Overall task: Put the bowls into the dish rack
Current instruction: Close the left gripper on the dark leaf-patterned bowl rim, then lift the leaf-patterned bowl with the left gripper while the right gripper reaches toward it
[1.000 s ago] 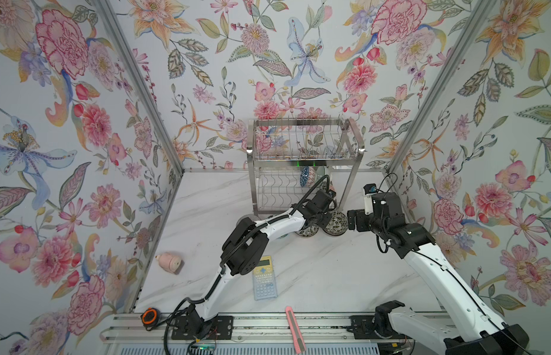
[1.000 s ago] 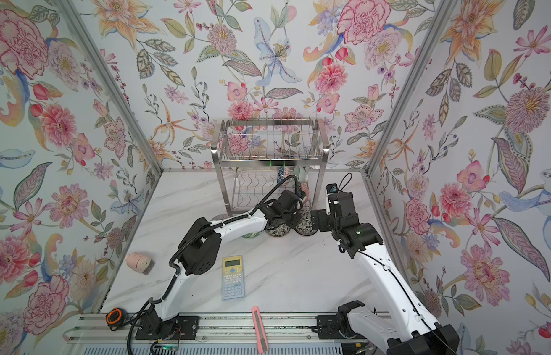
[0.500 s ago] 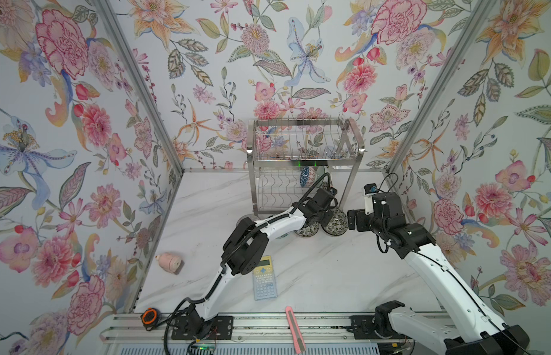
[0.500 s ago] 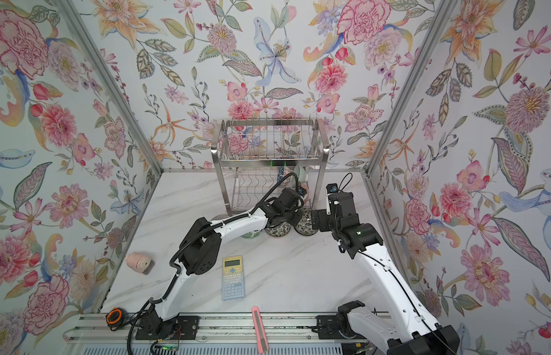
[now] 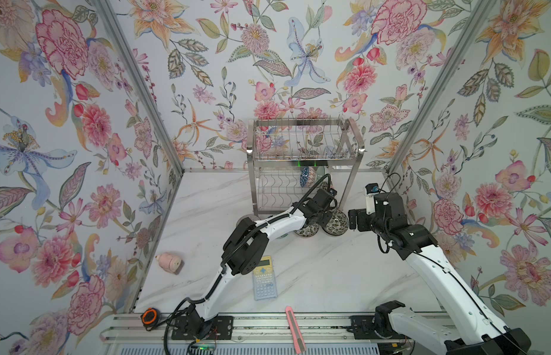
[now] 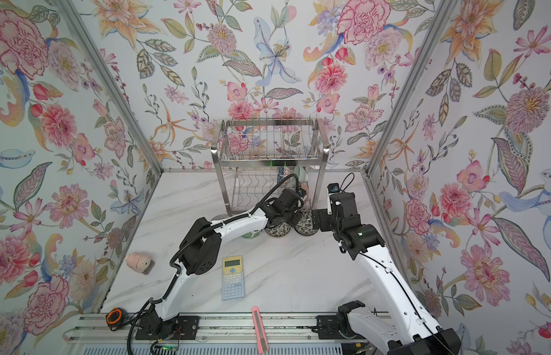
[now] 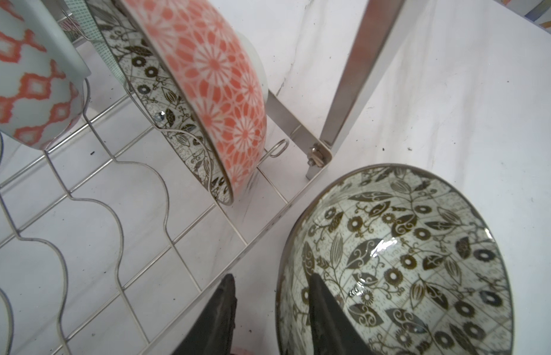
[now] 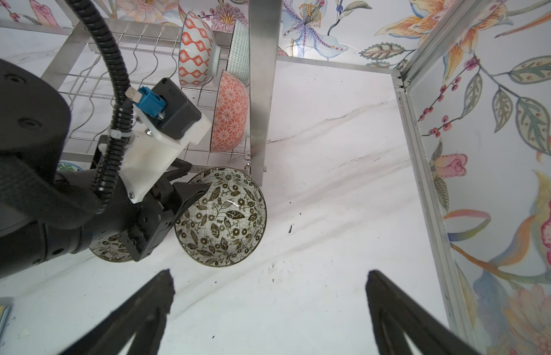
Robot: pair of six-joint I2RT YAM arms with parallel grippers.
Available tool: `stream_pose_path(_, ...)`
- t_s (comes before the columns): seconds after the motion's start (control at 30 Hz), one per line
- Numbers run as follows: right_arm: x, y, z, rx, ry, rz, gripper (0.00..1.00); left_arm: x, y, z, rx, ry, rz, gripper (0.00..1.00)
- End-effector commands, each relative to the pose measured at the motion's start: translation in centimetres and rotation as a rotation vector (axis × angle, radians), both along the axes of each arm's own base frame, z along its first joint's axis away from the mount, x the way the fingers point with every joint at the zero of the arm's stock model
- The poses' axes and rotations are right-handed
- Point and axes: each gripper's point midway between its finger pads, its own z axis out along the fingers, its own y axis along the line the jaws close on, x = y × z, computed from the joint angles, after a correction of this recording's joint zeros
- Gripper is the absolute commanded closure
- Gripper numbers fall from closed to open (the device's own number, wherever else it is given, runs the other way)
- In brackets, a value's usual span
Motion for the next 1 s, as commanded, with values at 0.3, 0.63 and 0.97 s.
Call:
stream_pose_path(0.3, -0.1, -0.1, 0.6, 0.029, -0.021, -0.009, 0.01, 0.1, -0.2, -0.7, 0.004, 0.04, -0.016, 0.78)
stream_pose_path(0.63, 0.0, -0.1, 0.6, 0.031, -0.022, -0.008, 0.01, 0.2, -0.2, -0.1, 0.008, 0.036, -0.019, 0.99)
stream_pose_path(0.97, -0.2, 0.0, 0.9, 0.038, -0.03, -0.003, 0.01, 0.5, -0.3, 5.3, -0.114, -0.069, -0.007, 1.0)
